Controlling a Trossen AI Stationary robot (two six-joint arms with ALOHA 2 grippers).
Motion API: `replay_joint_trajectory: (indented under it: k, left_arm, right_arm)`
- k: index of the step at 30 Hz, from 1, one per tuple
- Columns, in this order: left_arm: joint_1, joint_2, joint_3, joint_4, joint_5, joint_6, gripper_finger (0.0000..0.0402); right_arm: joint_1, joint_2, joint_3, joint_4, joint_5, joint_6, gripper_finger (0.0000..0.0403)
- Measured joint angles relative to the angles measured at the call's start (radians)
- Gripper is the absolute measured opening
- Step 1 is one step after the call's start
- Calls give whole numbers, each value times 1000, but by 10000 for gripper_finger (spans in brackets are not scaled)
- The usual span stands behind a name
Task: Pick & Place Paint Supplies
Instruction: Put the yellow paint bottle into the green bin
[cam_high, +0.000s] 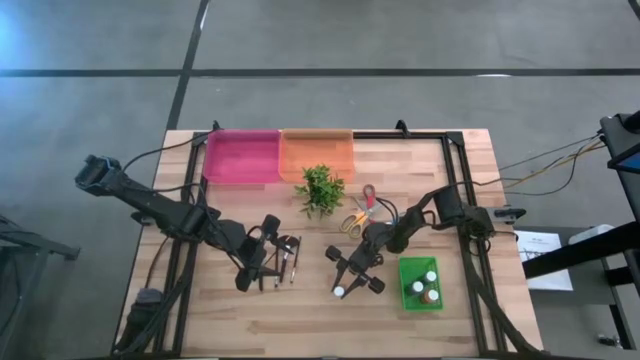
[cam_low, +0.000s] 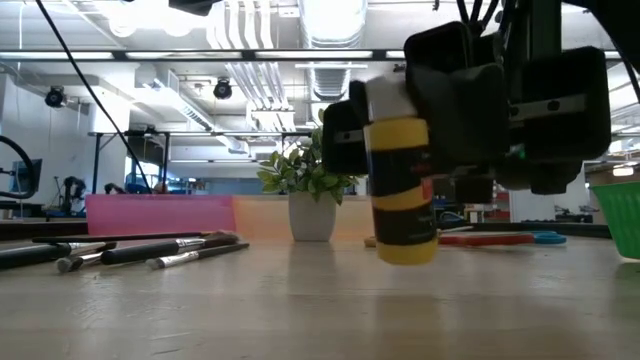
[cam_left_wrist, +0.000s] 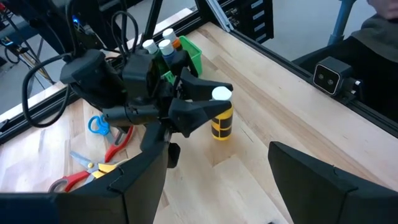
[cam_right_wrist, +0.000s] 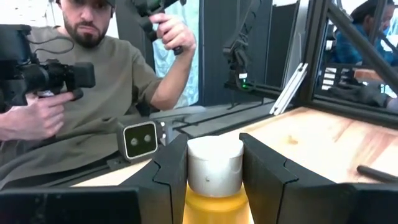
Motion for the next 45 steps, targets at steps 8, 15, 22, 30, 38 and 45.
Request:
replay_joint_trajectory:
  k: [8,15,22,30,38,45]
  left_arm:
    - [0,0,0,0,0,-2,287]
    - [0,0,0,-2,0,-2,287]
    - [0,0,-1,-4,0,-2,287]
    - [0,0,-1,-6,0,-2,287]
    - [0,0,-1,-7,0,-2,287]
    - [0,0,-1,-7,0,-2,287]
  right_arm:
    - [-6,9,-2,-1,12,-3,111]
    - [-20,31,5,4,19,29,111]
    - [-19,31,6,-1,75,56,134]
    - [-21,32,5,-26,126,86,226]
    - [-22,31,5,-26,125,105,231]
    - [-23,30,5,-26,125,106,232]
